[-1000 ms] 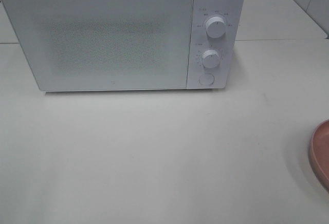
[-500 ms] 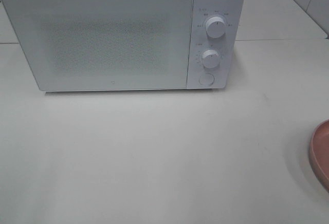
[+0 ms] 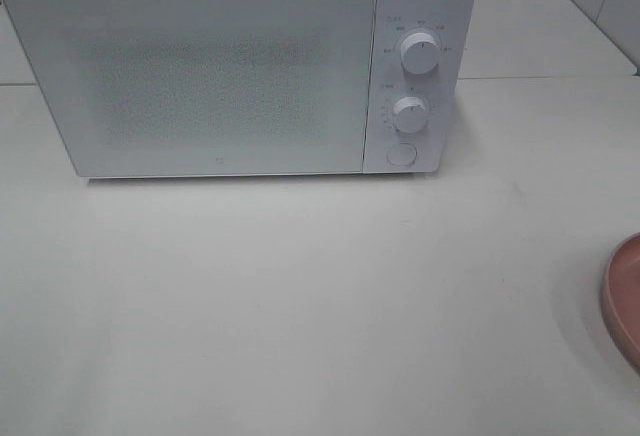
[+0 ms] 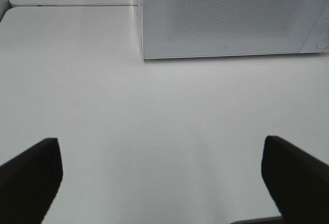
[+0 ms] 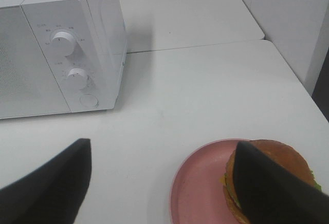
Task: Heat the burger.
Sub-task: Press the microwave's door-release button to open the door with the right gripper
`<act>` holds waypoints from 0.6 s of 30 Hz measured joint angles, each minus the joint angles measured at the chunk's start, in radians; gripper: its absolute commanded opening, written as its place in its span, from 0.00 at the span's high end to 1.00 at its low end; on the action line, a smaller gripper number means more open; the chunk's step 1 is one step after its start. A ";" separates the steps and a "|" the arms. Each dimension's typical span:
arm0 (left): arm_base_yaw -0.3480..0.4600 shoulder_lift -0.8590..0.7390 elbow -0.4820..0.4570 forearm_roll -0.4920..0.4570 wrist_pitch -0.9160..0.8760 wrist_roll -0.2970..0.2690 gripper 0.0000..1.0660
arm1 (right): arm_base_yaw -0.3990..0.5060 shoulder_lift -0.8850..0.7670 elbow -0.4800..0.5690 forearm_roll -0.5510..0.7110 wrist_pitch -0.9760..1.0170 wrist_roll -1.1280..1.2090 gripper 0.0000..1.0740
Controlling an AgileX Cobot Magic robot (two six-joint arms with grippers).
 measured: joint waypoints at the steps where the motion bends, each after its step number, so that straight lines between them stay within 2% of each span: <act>1: 0.000 0.000 0.000 0.000 0.000 0.000 0.08 | 0.000 0.000 0.000 0.000 0.000 0.000 0.32; 18: 0.000 0.000 0.000 0.000 0.000 0.000 0.08 | 0.000 0.206 0.000 0.001 -0.199 0.000 0.32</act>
